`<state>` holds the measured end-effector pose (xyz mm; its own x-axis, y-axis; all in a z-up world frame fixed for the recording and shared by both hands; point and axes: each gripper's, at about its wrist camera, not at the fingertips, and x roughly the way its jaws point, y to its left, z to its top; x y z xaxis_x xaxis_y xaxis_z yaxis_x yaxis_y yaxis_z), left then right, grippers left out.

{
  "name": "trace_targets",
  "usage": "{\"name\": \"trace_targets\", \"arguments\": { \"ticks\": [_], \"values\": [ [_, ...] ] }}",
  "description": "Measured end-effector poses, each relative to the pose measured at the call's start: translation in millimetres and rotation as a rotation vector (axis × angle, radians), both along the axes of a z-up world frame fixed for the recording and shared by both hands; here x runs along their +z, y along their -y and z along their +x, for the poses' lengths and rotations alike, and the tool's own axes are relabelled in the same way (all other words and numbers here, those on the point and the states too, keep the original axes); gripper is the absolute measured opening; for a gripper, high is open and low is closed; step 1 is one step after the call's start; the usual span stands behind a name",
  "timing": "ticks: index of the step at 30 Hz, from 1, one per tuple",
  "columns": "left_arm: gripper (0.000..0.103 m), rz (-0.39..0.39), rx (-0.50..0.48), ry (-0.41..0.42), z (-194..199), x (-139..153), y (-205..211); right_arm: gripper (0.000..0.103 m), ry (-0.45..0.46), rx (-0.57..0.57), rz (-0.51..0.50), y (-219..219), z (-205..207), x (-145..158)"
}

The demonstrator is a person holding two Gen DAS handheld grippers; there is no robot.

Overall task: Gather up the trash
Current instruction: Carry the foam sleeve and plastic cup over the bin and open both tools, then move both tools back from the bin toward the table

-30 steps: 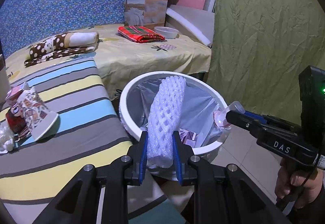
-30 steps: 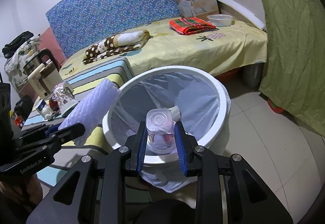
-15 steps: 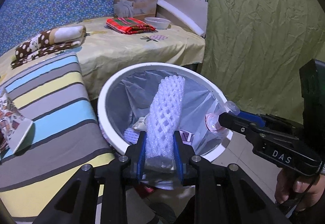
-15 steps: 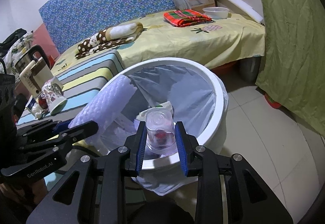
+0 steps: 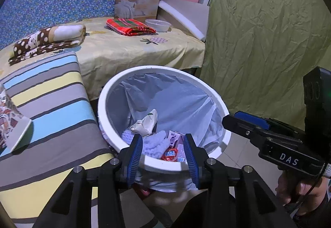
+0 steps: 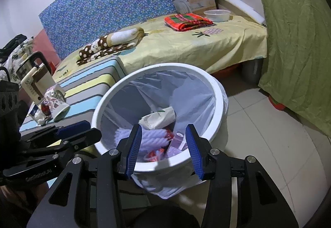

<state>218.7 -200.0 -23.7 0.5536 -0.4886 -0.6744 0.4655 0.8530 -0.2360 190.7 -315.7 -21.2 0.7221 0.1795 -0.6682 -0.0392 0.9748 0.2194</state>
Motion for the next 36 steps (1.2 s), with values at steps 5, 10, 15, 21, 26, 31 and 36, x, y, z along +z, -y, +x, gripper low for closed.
{"name": "trace_targets", "arguments": {
  "ticks": [5, 10, 15, 21, 26, 31, 36],
  "values": [
    [0.041, 0.001, 0.037, 0.025, -15, 7, -16, 0.046, 0.015, 0.038, 0.007, -12, -5, 5],
    [0.041, 0.005, 0.090, 0.042, -30, 15, -36, 0.046, 0.030, 0.088, 0.018, -28, -11, 9],
    [0.041, 0.017, 0.158, 0.057, -45, 23, -59, 0.046, 0.038, 0.141, 0.022, -47, -17, 12],
    [0.041, 0.029, 0.227, 0.087, -66, 33, -84, 0.046, 0.041, 0.201, 0.021, -68, -24, 14],
    [0.041, 0.033, 0.269, 0.102, -79, 37, -101, 0.046, 0.049, 0.249, 0.017, -86, -29, 17],
    [0.041, 0.036, 0.310, 0.101, -89, 38, -118, 0.046, 0.051, 0.292, 0.014, -101, -32, 18],
    [0.041, 0.041, 0.351, 0.100, -99, 35, -136, 0.046, 0.044, 0.333, 0.008, -116, -34, 15]
  ]
}}
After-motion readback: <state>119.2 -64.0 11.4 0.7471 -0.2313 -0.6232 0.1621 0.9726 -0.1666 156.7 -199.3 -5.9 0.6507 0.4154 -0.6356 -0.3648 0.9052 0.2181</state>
